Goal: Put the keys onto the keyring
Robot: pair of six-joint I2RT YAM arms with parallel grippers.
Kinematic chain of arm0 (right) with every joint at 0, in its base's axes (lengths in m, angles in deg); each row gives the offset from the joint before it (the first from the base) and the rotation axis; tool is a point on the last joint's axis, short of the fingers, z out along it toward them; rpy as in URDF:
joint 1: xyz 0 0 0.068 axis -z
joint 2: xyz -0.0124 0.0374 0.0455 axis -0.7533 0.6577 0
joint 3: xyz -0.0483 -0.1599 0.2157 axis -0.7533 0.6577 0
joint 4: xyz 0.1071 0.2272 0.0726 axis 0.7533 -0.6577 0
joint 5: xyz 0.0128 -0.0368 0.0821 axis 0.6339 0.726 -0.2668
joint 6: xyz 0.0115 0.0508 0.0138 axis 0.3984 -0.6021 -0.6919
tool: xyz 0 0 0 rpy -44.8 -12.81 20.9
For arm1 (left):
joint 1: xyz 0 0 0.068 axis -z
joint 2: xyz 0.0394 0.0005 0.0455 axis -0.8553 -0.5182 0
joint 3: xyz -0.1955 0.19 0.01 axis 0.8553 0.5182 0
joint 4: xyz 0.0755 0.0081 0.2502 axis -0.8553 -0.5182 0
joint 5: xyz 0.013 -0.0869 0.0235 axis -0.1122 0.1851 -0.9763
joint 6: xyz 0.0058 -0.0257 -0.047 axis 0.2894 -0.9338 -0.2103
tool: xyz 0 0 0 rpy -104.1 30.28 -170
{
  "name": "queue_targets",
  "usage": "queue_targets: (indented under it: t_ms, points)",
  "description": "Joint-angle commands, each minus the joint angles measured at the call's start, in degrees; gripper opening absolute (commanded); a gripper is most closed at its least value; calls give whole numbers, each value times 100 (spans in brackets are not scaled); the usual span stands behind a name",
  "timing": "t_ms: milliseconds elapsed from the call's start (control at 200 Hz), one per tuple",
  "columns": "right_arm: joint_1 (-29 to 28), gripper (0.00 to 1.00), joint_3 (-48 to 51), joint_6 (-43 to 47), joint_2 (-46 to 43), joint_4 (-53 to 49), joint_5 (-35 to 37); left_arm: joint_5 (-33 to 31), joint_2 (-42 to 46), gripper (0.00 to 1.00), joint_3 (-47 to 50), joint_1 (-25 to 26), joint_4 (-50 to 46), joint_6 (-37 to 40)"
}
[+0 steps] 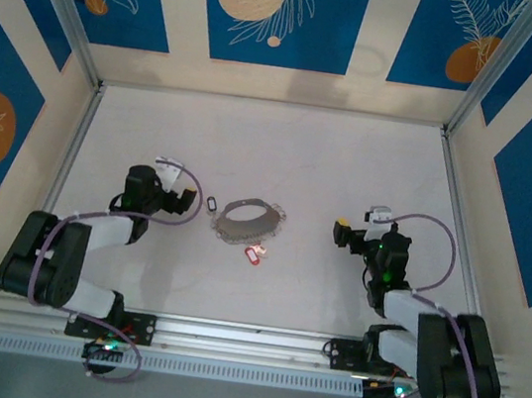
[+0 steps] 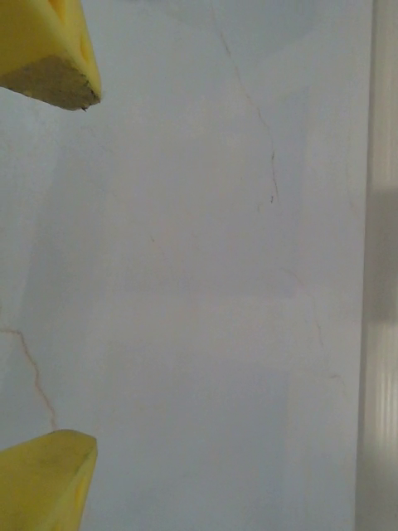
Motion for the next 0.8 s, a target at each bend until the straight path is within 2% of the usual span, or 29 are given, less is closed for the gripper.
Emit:
queue_targets:
  t_ms: [0, 65, 150, 170, 205, 245, 270, 795]
  points:
    - [77, 99, -370, 151, 548, 1099, -186, -184, -158, 100, 18, -165, 728, -291]
    - [168, 99, -519, 8, 1157, 1428, -261, -330, -217, 100, 81, -226, 902, -424]
    - [182, 99, -551, 29, 2082, 2378, -259, -461, -738, 100, 305, -371, 1901, -662]
    - [153, 99, -545, 31, 2189, 2556, -215, -448, -724, 100, 325, -390, 1863, -682]
    - [112, 99, -562, 50, 2068, 2340, -131, -467, -571, 100, 263, -396, 1461, -704]
    - [122, 99, -675, 86, 1812, 1701, -182, -468, -683, 100, 294, -400, 1748, -696]
    - [162, 99, -751, 84, 1802, 1539, -309, -457, -639, 100, 282, -400, 1602, -690]
    - [191, 99, -1018, 18, 1861, 1158, -213, -497, -631, 100, 232, -405, 1525, -723]
